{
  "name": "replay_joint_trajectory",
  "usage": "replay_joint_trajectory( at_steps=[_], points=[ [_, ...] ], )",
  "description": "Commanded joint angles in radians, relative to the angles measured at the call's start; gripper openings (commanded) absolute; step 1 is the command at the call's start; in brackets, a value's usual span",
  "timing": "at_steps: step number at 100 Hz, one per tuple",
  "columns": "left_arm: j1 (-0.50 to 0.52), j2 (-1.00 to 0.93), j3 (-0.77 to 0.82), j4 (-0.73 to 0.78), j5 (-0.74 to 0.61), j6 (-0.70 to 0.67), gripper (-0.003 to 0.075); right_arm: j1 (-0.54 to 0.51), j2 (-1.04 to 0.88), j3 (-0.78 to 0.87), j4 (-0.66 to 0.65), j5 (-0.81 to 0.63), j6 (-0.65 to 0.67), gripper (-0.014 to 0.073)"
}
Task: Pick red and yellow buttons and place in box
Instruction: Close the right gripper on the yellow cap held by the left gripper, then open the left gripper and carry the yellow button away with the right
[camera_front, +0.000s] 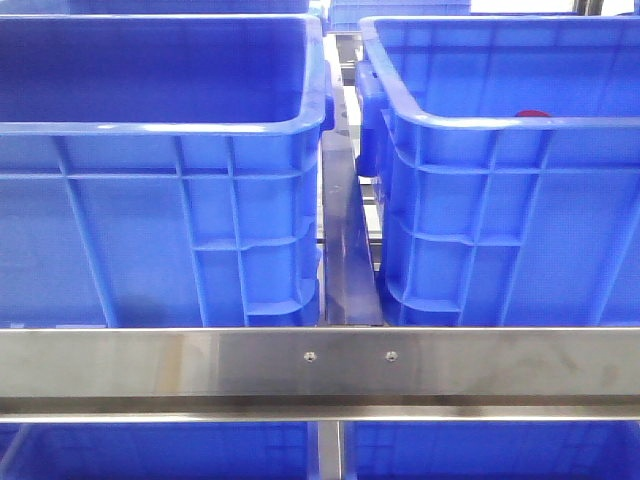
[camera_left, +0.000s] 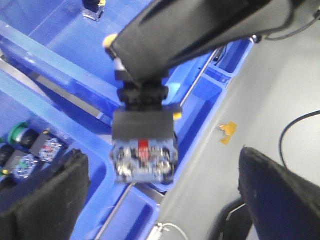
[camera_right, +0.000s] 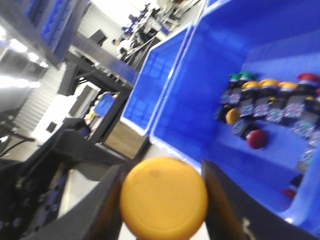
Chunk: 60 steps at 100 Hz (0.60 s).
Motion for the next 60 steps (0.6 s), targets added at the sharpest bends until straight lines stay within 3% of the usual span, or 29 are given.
replay_joint_trajectory(
  at_steps=[1, 31, 60],
  points=[
    [-0.003, -0.043, -0.031, 0.022, -0.052, -0.022, 0.0568, -0.006, -0.02, -0.036, 0.123, 0.007, -0.04, 0.0161],
    [0.018, -0.114, -0.001, 0.26, -0.052, -0.244, 0.0568, -0.006, -0.02, -0.036, 0.125, -0.071, -0.068, 0.0161],
    [0.289, -0.192, 0.093, 0.243, -0.059, -0.265, 0.0568, -0.006, -0.02, -0.036, 0.125, -0.07, -0.077, 0.0161]
  ],
)
